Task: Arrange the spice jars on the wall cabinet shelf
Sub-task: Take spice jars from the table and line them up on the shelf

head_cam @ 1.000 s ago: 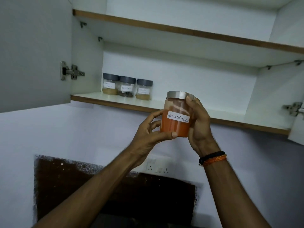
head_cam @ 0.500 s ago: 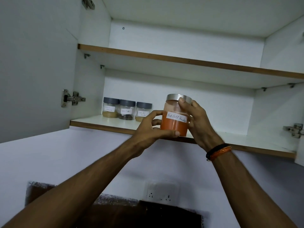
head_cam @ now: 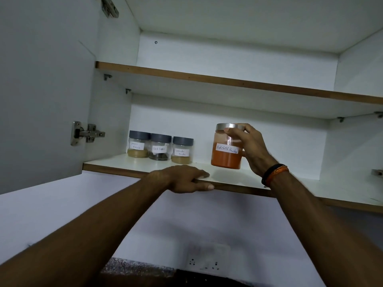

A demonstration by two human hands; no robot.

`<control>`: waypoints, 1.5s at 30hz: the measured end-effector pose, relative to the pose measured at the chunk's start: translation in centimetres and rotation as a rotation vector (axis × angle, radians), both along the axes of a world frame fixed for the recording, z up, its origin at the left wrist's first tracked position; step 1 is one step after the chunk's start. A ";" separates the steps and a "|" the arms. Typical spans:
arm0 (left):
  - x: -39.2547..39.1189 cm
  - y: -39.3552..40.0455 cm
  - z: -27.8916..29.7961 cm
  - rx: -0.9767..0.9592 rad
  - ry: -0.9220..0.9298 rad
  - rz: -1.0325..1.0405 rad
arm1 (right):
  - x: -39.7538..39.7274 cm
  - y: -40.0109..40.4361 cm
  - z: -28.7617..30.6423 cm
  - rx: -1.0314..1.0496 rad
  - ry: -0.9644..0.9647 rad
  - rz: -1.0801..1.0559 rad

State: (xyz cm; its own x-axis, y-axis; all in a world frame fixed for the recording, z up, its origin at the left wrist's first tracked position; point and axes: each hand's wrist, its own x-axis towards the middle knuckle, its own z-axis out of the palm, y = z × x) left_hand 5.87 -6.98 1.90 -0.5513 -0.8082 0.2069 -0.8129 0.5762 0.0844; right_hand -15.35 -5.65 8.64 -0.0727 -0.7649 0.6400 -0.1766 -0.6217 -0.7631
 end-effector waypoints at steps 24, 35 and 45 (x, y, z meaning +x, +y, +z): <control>0.3 -3.4 -1.2 -0.222 -0.014 0.018 | 2.1 -16.7 -1.1 0.181 0.192 -0.019; 0.2 -4.1 -1.4 -0.255 0.031 0.018 | 2.1 -18.4 -0.5 0.102 0.326 -0.146; 0.3 -4.2 -1.3 -0.258 0.047 0.013 | 2.6 -18.8 -1.1 0.075 0.338 -0.188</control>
